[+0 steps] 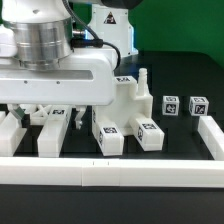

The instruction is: Assemble chair

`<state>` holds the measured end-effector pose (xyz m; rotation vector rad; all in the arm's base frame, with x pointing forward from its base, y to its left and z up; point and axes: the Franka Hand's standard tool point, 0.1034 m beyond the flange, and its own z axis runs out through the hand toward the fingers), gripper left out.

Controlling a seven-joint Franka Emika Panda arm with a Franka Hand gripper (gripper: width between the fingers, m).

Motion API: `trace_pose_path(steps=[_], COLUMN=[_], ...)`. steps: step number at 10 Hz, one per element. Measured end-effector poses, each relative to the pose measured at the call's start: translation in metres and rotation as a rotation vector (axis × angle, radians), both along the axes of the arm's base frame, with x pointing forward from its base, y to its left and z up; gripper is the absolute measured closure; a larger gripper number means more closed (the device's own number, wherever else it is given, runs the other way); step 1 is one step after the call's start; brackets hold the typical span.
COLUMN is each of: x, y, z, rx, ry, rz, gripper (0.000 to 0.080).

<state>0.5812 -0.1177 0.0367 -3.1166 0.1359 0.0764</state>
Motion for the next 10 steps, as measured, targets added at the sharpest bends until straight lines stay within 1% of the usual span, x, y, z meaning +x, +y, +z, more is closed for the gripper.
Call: trace_pose_path(steps=[1, 3, 4, 6, 10], x=[0.0, 0.0, 0.001, 0.001, -0.004], y=[0.0, -0.004, -0.003, 0.002, 0.001], z=[-0.001, -0.007, -0.01, -0.014, -0.023], rx=[0.0, -0.015, -0.019, -0.019, -0.021], ry=[0.001, -0.019, -0.025, -0.022, -0.009], rz=[0.0, 0.066, 0.077, 0.076, 0.075], gripper=[0.015, 0.015, 0.015, 0.015, 0.015])
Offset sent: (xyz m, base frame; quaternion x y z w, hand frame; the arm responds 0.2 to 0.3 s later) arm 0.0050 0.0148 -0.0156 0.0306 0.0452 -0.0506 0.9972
